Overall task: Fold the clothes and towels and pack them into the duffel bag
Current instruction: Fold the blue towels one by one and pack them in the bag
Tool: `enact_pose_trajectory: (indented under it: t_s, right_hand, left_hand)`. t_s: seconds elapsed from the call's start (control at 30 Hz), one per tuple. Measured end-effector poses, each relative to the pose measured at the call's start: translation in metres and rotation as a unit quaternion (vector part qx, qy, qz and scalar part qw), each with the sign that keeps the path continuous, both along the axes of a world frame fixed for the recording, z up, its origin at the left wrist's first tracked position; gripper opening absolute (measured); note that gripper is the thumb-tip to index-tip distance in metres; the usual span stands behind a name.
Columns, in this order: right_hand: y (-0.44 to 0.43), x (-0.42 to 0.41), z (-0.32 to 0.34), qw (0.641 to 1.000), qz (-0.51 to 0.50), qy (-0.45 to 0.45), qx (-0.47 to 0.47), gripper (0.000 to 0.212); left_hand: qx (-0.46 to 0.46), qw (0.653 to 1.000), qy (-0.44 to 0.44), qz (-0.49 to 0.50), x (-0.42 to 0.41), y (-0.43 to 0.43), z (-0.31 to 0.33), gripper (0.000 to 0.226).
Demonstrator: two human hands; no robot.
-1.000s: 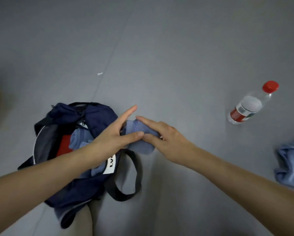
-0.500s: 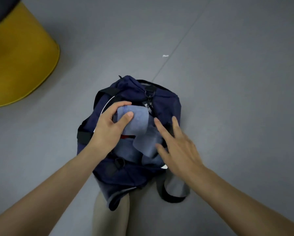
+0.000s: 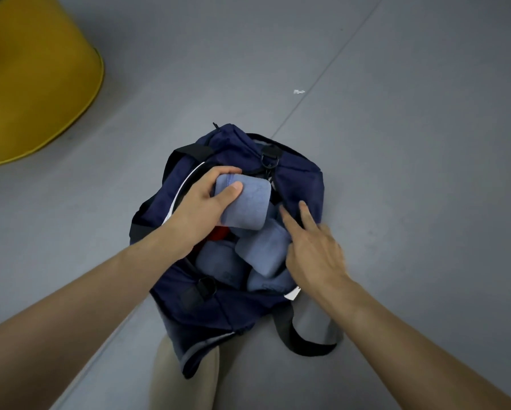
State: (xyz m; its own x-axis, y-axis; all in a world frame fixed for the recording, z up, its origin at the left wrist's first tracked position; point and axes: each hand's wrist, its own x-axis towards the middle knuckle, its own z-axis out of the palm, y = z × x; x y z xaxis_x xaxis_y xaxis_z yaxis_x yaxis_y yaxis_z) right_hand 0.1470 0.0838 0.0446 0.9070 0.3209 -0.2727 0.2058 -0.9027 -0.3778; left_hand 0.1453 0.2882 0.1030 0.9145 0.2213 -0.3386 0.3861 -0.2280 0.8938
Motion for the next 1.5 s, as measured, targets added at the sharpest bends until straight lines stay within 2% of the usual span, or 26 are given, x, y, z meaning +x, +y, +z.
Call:
enact_pose_trajectory:
  t_s: [0.13, 0.23, 0.4, 0.6, 0.73, 0.87, 0.93, 1.03, 1.07, 1.13, 1.2, 1.27, 1.33, 1.37, 1.5]
  right_hand:
    - [-0.004, 0.003, 0.003, 0.997, -0.035, -0.046, 0.045, 0.08]
    - [-0.008, 0.004, 0.007, 0.994, -0.051, -0.074, 0.066, 0.079]
    - [-0.008, 0.011, 0.012, 0.99, -0.07, -0.083, 0.093, 0.082]
    - [-0.005, 0.01, 0.008, 0.991, -0.059, -0.078, 0.09, 0.087]
    - [-0.007, 0.008, 0.003, 0.993, -0.058, -0.056, 0.091, 0.088]
    - [-0.006, 0.003, 0.002, 0.992, -0.053, -0.054, 0.1, 0.088]
    - [-0.002, 0.0, 0.005, 0.993, -0.044, -0.068, 0.085, 0.091]
    - [0.002, -0.002, 0.012, 0.994, -0.035, -0.073, 0.072, 0.093]
    - [0.002, -0.001, 0.015, 0.994, -0.032, -0.075, 0.067, 0.094]
    - [0.0, 0.0, 0.018, 0.994, -0.027, -0.08, 0.065, 0.094]
    - [0.0, 0.0, 0.02, 0.994, -0.029, -0.079, 0.069, 0.094]
    - [-0.002, -0.003, 0.019, 0.994, -0.028, -0.073, 0.07, 0.094]
    - [-0.005, -0.01, 0.015, 0.996, -0.014, -0.066, 0.063, 0.094]
    - [-0.008, -0.014, 0.013, 0.997, -0.008, -0.059, 0.056, 0.094]
    - [-0.023, -0.038, 0.003, 0.999, -0.013, 0.035, 0.033, 0.089]
  left_hand:
    - [-0.007, 1.0, -0.019, -0.003, 0.02, -0.008, 0.004, 0.021]
    - [0.053, 0.997, -0.013, -0.06, 0.038, -0.026, -0.001, 0.025]
    - [0.145, 0.977, 0.055, -0.147, 0.061, -0.037, -0.016, 0.024]
    - [0.233, 0.959, 0.084, -0.141, 0.071, -0.055, -0.038, 0.036]
    - [0.321, 0.938, -0.003, -0.129, 0.058, -0.063, -0.049, 0.034]
    - [0.337, 0.934, -0.034, -0.112, 0.057, -0.063, -0.053, 0.029]
    - [0.365, 0.922, -0.045, -0.122, 0.053, -0.068, -0.055, 0.025]
    - [0.472, 0.867, -0.029, -0.16, 0.048, -0.076, -0.06, 0.03]
    - [0.482, 0.863, -0.03, -0.151, 0.048, -0.076, -0.059, 0.032]
    - [0.458, 0.88, -0.043, -0.119, 0.048, -0.07, -0.052, 0.035]
    - [0.436, 0.888, -0.103, -0.106, 0.033, -0.065, -0.048, 0.043]
    - [0.445, 0.865, -0.152, -0.176, 0.009, -0.065, -0.052, 0.054]
    - [0.455, 0.838, -0.126, -0.274, -0.009, -0.064, -0.064, 0.058]
    - [0.461, 0.832, -0.1, -0.291, -0.013, -0.061, -0.071, 0.058]
    - [0.49, 0.826, -0.067, -0.27, -0.01, -0.06, -0.09, 0.06]
